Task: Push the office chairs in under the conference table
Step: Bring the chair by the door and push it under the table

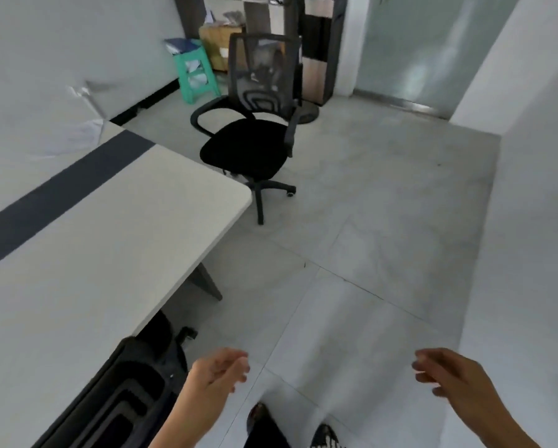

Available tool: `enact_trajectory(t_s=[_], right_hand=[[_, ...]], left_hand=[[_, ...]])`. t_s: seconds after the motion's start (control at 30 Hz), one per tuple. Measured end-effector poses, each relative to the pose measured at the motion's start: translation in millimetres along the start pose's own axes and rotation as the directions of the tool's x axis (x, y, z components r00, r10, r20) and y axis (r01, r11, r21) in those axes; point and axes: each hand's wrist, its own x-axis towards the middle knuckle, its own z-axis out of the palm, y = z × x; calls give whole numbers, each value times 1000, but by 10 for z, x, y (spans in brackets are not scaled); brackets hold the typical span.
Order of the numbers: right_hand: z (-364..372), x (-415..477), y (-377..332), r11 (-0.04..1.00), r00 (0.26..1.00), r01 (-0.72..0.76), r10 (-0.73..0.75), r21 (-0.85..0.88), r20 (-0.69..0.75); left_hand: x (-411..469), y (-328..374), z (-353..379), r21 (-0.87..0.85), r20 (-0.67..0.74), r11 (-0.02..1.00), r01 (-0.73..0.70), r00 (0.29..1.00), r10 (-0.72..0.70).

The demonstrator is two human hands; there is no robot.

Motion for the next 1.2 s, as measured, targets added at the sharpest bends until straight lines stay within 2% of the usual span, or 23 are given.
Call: enact_trajectory(t_s=[0.13, 0.47, 0.7, 0.87, 1.03, 1.2], right_hand=[[-324, 283, -23, 995, 995, -52, 60, 89, -79], [-1172, 1768, -531, 976, 957, -108, 154, 191, -246], [-1920, 2765, -1158, 958, 913, -40, 150, 283, -379], [-2376, 3692, -1260, 943, 903, -64, 194, 325, -384], [-3098, 4879, -1403, 944, 906, -86, 207, 320, -368], [-3778, 5995, -2037, 971, 952, -46, 114, 234, -284]], left_hand=[[509, 466, 315, 73, 85, 997, -23, 996, 17], [2393, 1793, 1166, 69, 178, 997, -43, 984, 30], [3525, 3439, 1959, 176, 298, 951, -255, 934, 195], [4292, 4222, 2613, 176, 297, 940, -292, 926, 232], [4982, 4687, 3327, 218, 279, 950, -222, 947, 158], [5519, 5400, 3726, 128, 187, 975, -183, 970, 158]])
